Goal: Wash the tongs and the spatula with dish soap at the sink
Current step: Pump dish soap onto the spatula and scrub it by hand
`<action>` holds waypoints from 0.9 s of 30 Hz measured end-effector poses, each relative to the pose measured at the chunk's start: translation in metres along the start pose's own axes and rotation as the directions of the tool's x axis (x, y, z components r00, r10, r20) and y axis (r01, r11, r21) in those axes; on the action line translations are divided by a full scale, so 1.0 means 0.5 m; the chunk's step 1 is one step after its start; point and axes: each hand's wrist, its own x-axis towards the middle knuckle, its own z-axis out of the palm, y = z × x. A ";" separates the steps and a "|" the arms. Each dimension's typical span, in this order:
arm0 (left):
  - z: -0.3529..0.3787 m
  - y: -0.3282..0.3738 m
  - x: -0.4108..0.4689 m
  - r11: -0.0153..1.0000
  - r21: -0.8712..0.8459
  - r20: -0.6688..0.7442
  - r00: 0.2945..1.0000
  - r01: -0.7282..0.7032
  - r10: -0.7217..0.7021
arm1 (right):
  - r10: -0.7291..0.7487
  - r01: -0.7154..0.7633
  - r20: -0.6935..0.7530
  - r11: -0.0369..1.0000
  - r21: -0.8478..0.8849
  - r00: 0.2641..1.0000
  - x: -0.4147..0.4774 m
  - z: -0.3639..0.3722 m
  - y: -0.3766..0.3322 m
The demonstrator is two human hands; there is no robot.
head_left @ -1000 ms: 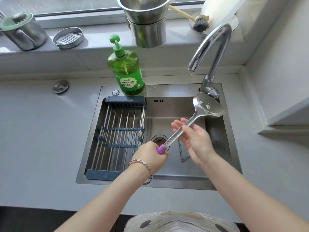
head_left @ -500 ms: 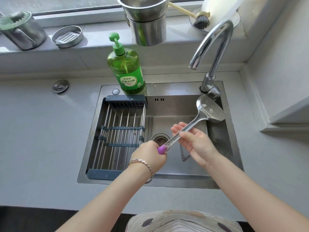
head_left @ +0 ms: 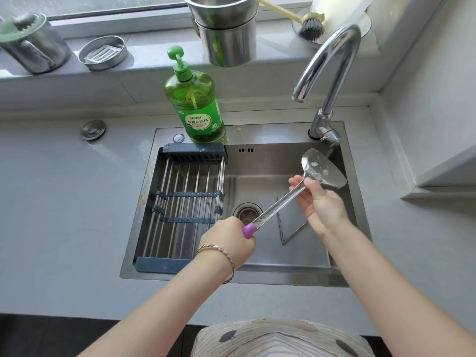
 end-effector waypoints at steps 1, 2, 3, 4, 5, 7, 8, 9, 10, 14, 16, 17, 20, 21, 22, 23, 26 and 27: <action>0.002 0.002 0.001 1.000 0.014 -0.003 1.000 0.000 0.000 | -0.007 0.008 -0.044 1.000 0.026 0.999 -0.007 0.008 0.014; 0.004 0.004 0.001 1.000 0.031 -0.008 1.000 0.000 0.000 | -0.015 0.018 -0.088 0.999 0.035 0.996 -0.015 0.016 0.030; 0.005 0.004 0.001 0.999 0.041 -0.011 1.000 0.002 -0.001 | -0.024 0.027 -0.121 0.999 0.020 0.992 -0.023 0.022 0.046; 0.006 0.002 0.001 0.999 0.045 -0.012 1.000 0.004 -0.003 | -0.031 0.028 -0.139 0.999 -0.024 0.990 -0.030 0.026 0.058; 0.005 -0.001 0.000 0.999 0.046 -0.012 1.000 0.007 -0.007 | -0.035 0.024 -0.144 0.997 -0.080 0.989 -0.034 0.028 0.065; 0.005 -0.007 -0.002 0.999 0.051 -0.010 1.000 0.011 -0.010 | -0.046 0.019 -0.169 0.987 -0.158 0.985 -0.030 0.030 0.056; 0.006 -0.007 -0.003 0.998 0.056 -0.010 1.000 0.006 -0.006 | -0.058 0.025 -0.197 0.985 -0.169 0.979 -0.024 0.032 0.045; 0.007 -0.004 -0.004 0.998 0.062 -0.008 1.000 0.000 0.000 | -0.067 0.026 -0.234 0.985 -0.173 0.970 -0.018 0.035 0.033; 0.008 -0.001 -0.004 0.998 0.069 -0.007 1.000 -0.005 0.005 | -0.061 0.015 -0.269 0.985 -0.172 0.961 -0.015 0.040 0.026; 0.006 0.007 0.003 0.997 0.074 -0.013 1.000 -0.008 0.009 | 0.017 -0.060 -0.261 0.986 -0.155 0.965 -0.034 0.058 0.054; 0.000 0.006 0.007 0.997 0.076 -0.008 1.000 -0.010 0.011 | 0.030 -0.073 -0.228 0.981 -0.180 0.973 -0.043 0.058 0.068; -0.002 0.005 0.008 0.997 0.079 -0.005 1.000 -0.016 0.016 | 0.030 -0.074 -0.233 0.980 -0.183 0.972 -0.039 0.057 0.063; -0.008 0.010 0.005 0.993 0.114 -0.012 0.999 -0.041 0.043 | 0.057 -0.102 -0.286 0.984 -0.146 0.957 -0.007 0.055 0.019; -0.009 0.012 0.005 0.991 0.124 -0.016 0.999 -0.046 0.049 | 0.075 -0.116 -0.291 0.985 -0.127 0.954 -0.001 0.055 0.010; -0.009 0.013 0.005 0.991 0.123 -0.019 0.999 -0.044 0.047 | 0.089 -0.130 -0.284 0.983 -0.129 0.955 0.000 0.056 0.009; -0.009 0.013 0.006 0.993 0.110 -0.022 0.999 -0.035 0.038 | 0.101 -0.145 -0.263 0.977 -0.155 0.960 -0.006 0.058 0.017; -0.009 0.013 0.012 0.999 0.050 -0.030 1.000 -0.009 0.010 | 0.136 -0.161 -0.131 0.966 -0.203 0.982 -0.036 0.062 0.059; -0.010 0.014 0.012 0.999 0.042 -0.031 0.999 -0.006 0.008 | 0.133 -0.150 -0.097 0.970 -0.193 0.986 -0.039 0.062 0.063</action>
